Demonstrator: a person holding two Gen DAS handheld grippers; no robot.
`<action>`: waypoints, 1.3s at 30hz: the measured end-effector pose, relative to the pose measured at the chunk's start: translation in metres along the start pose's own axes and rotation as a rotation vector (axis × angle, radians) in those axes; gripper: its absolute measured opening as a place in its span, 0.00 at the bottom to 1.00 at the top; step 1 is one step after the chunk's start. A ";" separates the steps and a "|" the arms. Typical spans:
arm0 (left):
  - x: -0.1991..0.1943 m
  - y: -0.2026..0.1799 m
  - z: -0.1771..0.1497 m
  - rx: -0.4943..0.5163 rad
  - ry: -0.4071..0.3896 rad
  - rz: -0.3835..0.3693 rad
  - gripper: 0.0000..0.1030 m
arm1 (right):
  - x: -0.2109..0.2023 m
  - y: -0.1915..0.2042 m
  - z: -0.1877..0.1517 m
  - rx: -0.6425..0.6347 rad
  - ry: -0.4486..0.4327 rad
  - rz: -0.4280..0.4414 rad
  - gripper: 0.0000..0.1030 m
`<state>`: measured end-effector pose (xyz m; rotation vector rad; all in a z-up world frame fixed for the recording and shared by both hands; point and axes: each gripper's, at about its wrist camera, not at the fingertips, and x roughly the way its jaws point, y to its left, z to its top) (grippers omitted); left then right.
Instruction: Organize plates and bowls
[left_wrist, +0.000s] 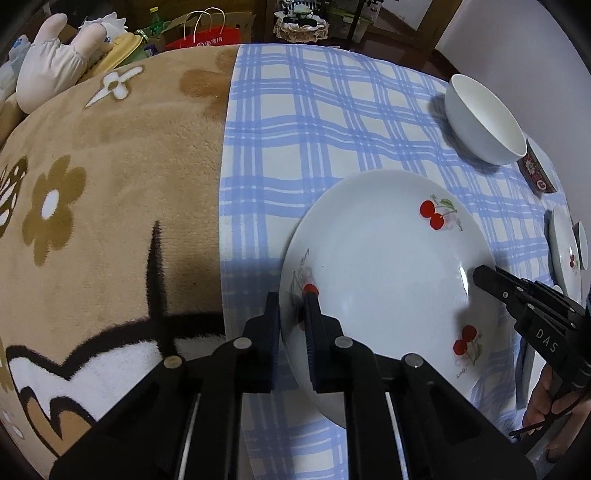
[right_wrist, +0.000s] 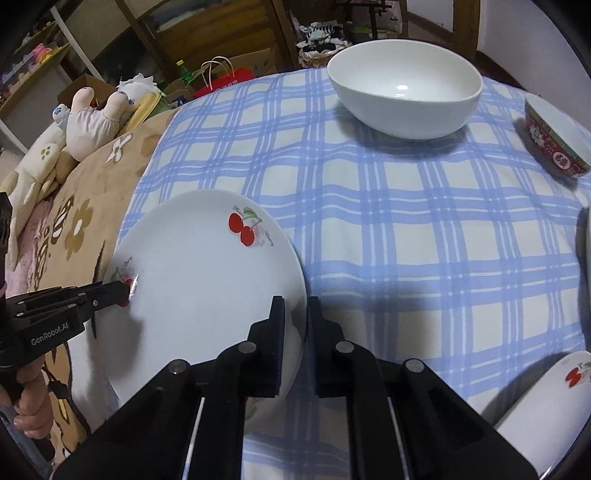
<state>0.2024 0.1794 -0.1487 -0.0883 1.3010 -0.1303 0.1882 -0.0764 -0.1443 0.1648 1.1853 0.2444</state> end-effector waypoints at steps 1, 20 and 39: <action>0.001 0.001 0.000 -0.003 0.001 -0.007 0.14 | 0.001 -0.001 0.001 0.003 0.005 0.011 0.12; -0.011 -0.009 -0.001 -0.009 0.006 -0.022 0.14 | -0.006 -0.004 0.001 0.022 0.009 0.020 0.12; -0.029 -0.023 -0.004 0.000 -0.028 -0.034 0.14 | -0.030 -0.011 -0.003 0.036 -0.023 0.012 0.12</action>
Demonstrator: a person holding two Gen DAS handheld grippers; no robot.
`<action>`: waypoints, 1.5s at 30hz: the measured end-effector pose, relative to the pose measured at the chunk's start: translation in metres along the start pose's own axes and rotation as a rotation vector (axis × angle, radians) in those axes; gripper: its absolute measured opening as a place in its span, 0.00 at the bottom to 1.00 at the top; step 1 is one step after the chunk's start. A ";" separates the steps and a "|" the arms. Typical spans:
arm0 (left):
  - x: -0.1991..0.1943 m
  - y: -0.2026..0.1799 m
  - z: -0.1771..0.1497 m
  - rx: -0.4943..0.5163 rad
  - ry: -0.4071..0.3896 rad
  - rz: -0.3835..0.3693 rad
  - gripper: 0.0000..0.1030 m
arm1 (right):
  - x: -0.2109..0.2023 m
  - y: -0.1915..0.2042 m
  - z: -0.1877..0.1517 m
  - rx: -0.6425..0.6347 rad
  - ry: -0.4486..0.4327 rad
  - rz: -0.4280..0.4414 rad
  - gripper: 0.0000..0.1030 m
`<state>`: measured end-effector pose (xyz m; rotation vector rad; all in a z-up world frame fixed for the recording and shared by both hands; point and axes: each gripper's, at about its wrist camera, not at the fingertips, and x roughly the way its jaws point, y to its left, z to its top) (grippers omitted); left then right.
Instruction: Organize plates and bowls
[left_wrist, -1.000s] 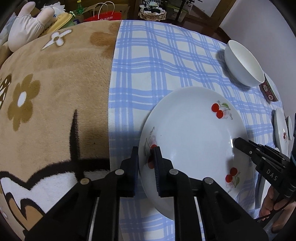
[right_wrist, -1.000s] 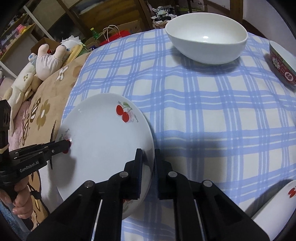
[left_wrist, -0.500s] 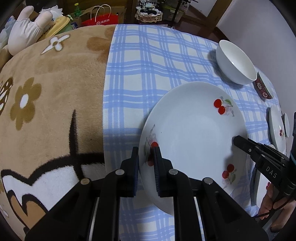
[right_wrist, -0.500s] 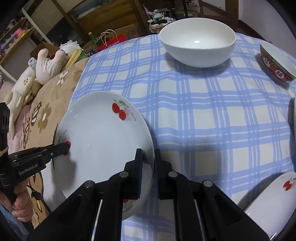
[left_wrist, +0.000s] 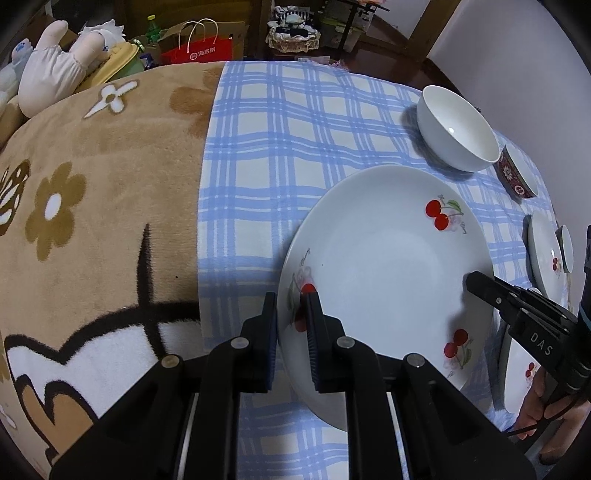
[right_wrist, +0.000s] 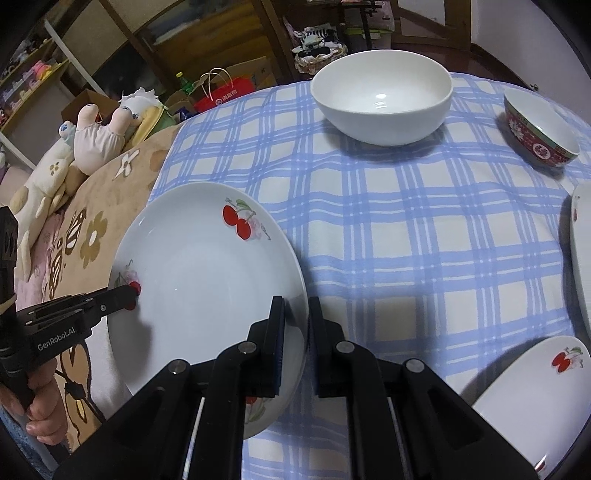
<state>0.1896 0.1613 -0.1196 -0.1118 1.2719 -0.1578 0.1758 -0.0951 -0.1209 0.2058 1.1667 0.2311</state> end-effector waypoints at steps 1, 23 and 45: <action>0.000 -0.001 0.000 0.002 0.000 -0.002 0.14 | -0.002 -0.001 0.000 -0.002 -0.002 -0.002 0.12; -0.037 -0.065 0.004 0.052 -0.045 -0.053 0.14 | -0.073 -0.037 0.003 0.035 -0.091 -0.041 0.12; -0.044 -0.178 -0.026 0.177 -0.020 -0.141 0.14 | -0.156 -0.127 -0.046 0.172 -0.159 -0.118 0.10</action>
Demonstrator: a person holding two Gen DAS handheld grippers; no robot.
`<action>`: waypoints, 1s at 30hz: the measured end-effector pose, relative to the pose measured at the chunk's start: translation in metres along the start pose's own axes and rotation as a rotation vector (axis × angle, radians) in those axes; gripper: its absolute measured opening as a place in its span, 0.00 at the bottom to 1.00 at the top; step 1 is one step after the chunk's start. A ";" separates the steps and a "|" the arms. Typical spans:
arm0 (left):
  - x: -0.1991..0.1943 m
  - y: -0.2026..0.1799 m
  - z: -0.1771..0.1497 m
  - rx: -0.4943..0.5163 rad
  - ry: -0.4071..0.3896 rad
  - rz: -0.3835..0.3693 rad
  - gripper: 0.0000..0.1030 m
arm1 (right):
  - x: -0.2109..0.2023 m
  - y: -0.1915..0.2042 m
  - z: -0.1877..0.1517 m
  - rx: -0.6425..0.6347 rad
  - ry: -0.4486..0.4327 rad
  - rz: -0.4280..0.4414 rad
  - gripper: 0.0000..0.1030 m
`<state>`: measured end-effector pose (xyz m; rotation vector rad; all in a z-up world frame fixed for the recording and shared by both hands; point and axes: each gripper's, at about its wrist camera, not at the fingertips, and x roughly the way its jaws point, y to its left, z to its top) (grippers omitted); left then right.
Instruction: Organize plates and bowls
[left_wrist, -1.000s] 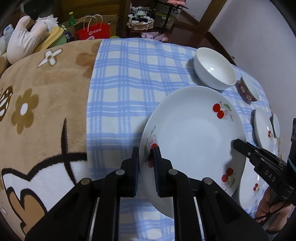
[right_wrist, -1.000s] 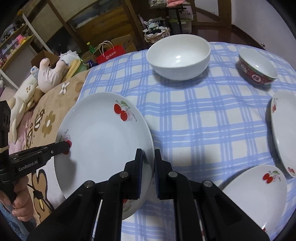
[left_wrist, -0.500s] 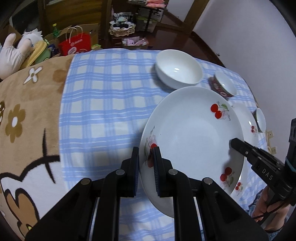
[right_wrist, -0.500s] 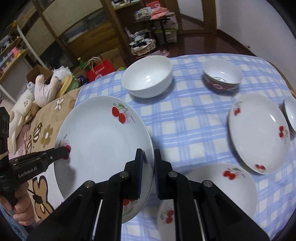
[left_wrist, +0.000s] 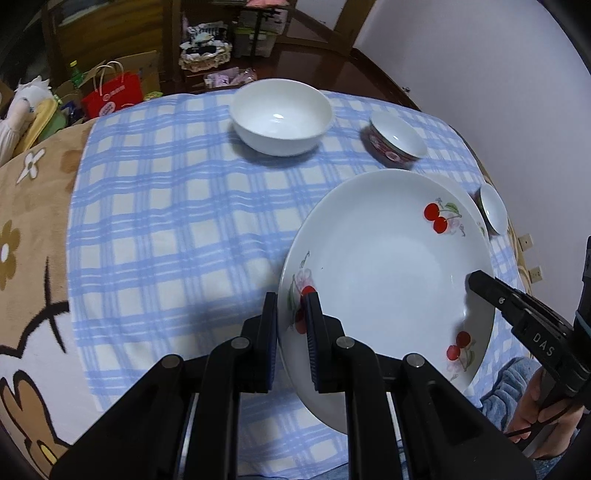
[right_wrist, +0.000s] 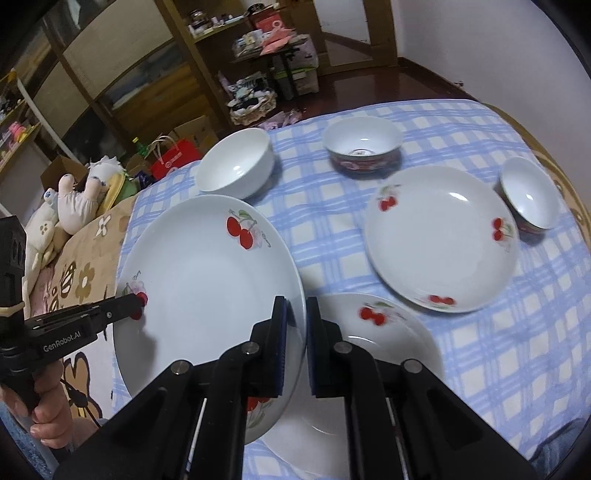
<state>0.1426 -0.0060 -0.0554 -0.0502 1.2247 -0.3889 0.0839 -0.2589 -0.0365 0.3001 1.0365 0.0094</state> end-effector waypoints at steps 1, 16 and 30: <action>0.001 -0.004 -0.001 0.003 0.004 -0.004 0.14 | -0.002 -0.004 -0.001 0.005 -0.003 -0.001 0.10; 0.031 -0.059 -0.018 0.084 0.065 -0.033 0.14 | -0.016 -0.068 -0.028 0.101 0.018 -0.037 0.09; 0.065 -0.082 -0.039 0.200 0.088 0.019 0.16 | -0.004 -0.098 -0.049 0.172 0.064 -0.047 0.09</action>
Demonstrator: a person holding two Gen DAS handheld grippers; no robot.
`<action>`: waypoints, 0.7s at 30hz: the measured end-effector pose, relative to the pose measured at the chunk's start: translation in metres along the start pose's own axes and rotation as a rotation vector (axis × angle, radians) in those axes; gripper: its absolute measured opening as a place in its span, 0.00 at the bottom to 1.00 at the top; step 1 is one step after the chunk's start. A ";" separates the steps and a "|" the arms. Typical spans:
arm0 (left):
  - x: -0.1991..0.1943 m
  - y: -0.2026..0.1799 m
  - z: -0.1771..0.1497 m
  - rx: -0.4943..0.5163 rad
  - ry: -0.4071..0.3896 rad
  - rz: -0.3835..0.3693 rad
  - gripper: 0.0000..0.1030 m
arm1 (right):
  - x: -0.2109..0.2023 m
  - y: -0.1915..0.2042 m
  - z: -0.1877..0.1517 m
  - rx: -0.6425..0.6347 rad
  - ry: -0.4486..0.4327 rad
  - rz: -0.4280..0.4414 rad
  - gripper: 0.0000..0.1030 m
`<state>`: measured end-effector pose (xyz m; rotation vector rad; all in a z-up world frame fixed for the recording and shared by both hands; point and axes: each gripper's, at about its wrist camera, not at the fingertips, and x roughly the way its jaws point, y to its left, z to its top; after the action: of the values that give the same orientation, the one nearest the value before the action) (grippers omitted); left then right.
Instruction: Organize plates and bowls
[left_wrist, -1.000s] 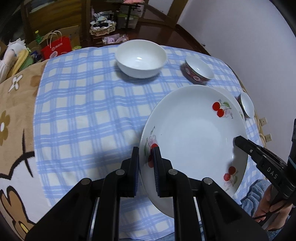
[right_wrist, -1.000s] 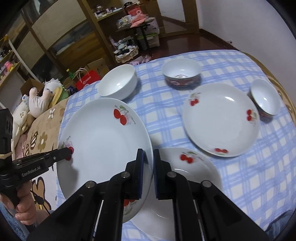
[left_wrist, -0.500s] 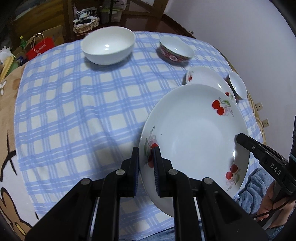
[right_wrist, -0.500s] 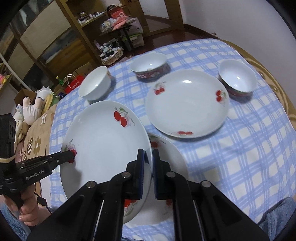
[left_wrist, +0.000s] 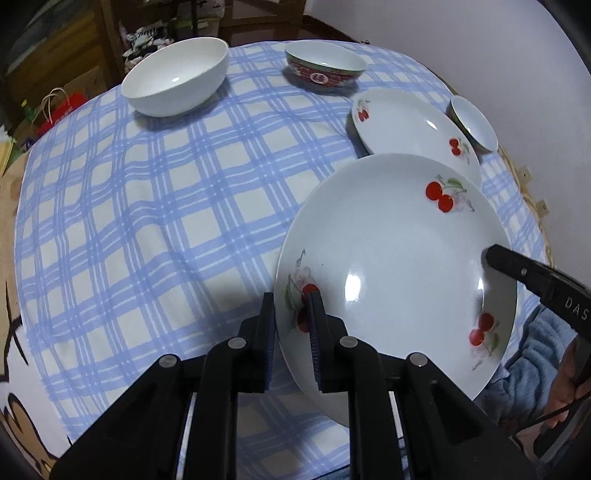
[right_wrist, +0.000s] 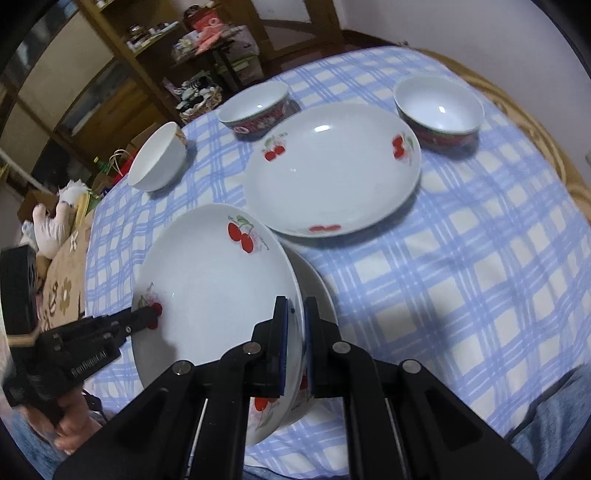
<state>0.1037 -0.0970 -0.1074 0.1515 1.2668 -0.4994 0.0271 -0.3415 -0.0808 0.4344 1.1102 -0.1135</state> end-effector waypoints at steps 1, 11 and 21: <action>0.003 0.000 0.000 -0.001 0.008 0.000 0.16 | 0.001 0.000 -0.001 -0.002 -0.001 -0.007 0.09; 0.031 0.001 -0.002 -0.022 0.064 0.006 0.16 | 0.018 -0.008 -0.008 0.018 0.031 -0.016 0.09; 0.037 0.004 -0.003 -0.038 0.060 -0.005 0.16 | 0.026 -0.001 -0.011 -0.028 0.028 -0.090 0.09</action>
<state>0.1110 -0.1025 -0.1436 0.1322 1.3345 -0.4776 0.0286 -0.3349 -0.1080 0.3621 1.1576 -0.1710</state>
